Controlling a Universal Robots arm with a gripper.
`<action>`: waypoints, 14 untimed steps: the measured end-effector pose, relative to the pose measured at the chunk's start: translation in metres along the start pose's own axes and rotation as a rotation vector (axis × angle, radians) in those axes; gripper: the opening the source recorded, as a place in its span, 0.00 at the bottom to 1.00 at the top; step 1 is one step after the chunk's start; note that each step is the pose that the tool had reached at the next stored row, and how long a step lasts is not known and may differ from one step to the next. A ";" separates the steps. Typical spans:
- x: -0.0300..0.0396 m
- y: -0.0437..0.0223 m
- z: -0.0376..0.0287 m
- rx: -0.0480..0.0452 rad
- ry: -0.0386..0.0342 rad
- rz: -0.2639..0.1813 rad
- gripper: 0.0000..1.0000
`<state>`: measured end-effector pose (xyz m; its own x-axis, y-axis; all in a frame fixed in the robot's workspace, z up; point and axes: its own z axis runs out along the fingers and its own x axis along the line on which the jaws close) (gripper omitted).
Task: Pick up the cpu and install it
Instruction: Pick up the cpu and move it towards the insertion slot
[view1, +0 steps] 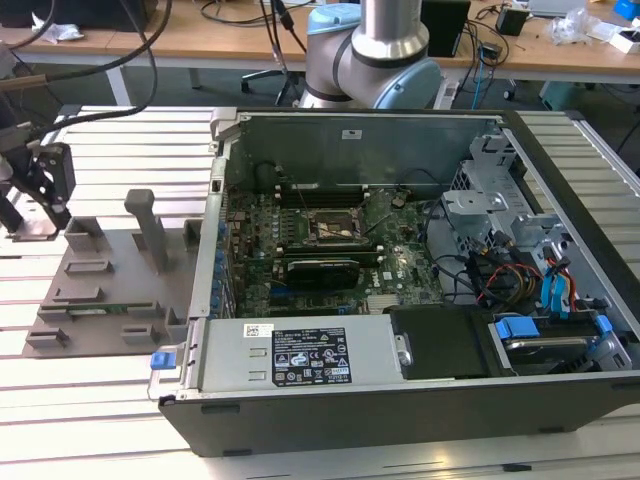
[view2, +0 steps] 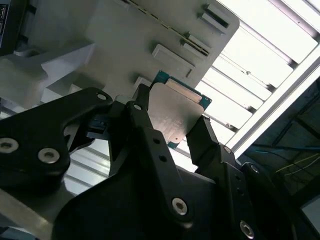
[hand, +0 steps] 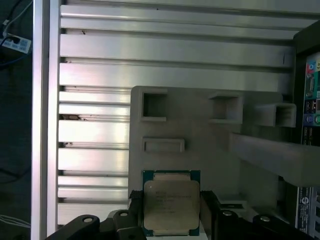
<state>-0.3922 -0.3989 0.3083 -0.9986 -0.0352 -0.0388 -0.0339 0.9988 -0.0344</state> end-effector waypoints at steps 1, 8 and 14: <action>-0.0001 -0.0001 -0.0024 0.0006 0.0001 0.000 0.55; -0.0009 -0.0008 -0.0226 0.0057 0.0003 0.000 0.55; -0.0018 -0.0016 -0.0471 0.0115 0.0005 0.000 0.55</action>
<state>-0.3922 -0.3989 0.3554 -0.9986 -0.0356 -0.0383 -0.0339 0.9984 -0.0459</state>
